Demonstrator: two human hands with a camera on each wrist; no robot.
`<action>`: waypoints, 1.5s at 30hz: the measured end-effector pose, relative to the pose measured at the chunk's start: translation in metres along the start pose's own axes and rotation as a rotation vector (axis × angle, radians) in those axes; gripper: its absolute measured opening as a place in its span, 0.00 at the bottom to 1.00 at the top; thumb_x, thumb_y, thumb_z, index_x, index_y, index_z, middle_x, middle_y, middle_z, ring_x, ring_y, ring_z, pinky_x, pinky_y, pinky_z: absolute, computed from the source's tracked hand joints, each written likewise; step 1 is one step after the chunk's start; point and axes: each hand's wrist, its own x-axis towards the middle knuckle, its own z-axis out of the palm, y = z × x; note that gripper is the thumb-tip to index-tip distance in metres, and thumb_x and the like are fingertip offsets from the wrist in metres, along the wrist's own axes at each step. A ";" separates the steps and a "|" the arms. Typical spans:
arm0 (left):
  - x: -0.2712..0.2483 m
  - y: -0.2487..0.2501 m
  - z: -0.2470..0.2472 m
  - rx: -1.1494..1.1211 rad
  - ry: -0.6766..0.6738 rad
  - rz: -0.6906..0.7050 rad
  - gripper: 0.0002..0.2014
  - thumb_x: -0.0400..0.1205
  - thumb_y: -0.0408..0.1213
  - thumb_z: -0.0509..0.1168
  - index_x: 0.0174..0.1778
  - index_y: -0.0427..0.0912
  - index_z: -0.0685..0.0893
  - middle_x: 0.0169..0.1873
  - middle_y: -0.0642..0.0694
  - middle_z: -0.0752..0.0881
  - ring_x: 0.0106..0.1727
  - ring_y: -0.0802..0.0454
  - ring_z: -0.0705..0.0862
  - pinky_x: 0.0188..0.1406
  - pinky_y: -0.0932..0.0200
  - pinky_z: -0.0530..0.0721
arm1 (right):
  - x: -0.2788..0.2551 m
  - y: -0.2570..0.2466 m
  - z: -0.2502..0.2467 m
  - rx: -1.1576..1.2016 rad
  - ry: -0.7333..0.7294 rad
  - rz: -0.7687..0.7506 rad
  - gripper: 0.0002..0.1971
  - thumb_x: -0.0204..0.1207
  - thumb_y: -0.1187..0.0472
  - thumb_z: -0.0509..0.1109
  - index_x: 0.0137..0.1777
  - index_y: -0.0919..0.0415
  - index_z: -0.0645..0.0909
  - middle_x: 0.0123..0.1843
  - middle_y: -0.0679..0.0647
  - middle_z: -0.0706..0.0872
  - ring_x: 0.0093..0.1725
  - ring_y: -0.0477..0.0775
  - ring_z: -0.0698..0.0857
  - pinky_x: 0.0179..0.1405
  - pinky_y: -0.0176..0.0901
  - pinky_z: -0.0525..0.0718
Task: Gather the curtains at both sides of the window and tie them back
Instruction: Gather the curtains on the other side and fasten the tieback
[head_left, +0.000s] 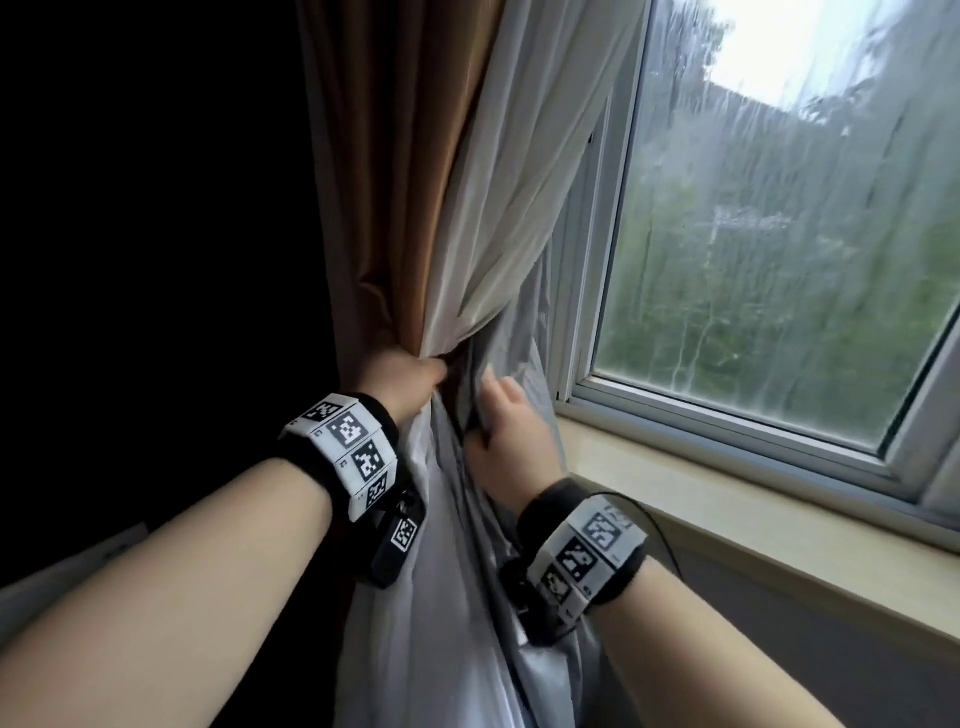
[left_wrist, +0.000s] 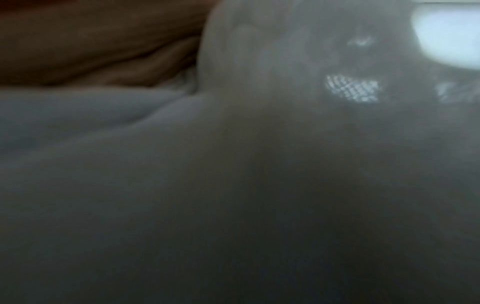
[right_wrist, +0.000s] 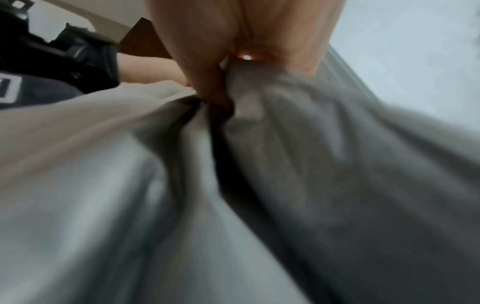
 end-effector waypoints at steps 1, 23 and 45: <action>-0.001 0.000 0.001 -0.037 0.005 0.008 0.22 0.75 0.42 0.68 0.62 0.33 0.81 0.60 0.38 0.85 0.61 0.44 0.83 0.50 0.60 0.77 | 0.000 -0.005 0.004 0.020 -0.025 -0.021 0.35 0.68 0.71 0.61 0.78 0.63 0.62 0.56 0.63 0.77 0.55 0.64 0.77 0.50 0.47 0.75; -0.013 -0.002 -0.041 0.105 0.304 -0.158 0.14 0.73 0.32 0.70 0.52 0.31 0.85 0.51 0.39 0.86 0.59 0.44 0.83 0.48 0.59 0.75 | 0.073 0.082 0.027 0.512 -0.193 0.363 0.07 0.72 0.57 0.73 0.43 0.58 0.80 0.36 0.52 0.81 0.39 0.50 0.79 0.35 0.34 0.74; -0.012 -0.023 -0.089 0.195 0.421 -0.162 0.22 0.75 0.39 0.69 0.63 0.34 0.80 0.62 0.39 0.83 0.65 0.43 0.81 0.52 0.61 0.74 | 0.017 -0.048 0.051 0.927 -0.635 -0.230 0.37 0.70 0.82 0.57 0.79 0.59 0.60 0.73 0.34 0.61 0.68 0.19 0.61 0.68 0.12 0.54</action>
